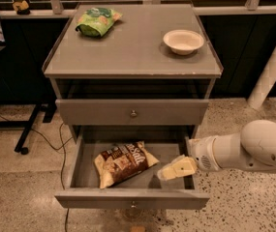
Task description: Pick brown chip bag from middle drawer and place on counter
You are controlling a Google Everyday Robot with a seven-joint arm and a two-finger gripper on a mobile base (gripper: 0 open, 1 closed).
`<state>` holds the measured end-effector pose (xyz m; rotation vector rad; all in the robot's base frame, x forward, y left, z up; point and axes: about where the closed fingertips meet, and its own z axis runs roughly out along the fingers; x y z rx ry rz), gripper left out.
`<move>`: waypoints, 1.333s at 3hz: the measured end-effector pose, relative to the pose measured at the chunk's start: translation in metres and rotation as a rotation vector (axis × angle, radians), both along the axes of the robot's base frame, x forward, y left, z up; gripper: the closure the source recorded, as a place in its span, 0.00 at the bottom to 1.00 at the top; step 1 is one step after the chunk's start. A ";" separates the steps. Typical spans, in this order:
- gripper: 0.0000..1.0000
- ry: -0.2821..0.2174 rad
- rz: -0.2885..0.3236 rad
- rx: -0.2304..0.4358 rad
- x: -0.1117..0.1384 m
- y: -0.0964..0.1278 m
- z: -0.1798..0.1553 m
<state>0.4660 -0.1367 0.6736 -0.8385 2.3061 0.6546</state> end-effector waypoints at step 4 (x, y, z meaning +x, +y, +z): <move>0.00 0.066 -0.038 -0.001 0.043 0.003 -0.080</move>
Offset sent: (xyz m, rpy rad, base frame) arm 0.0167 0.0070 -0.0322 0.0131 0.0865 -0.0213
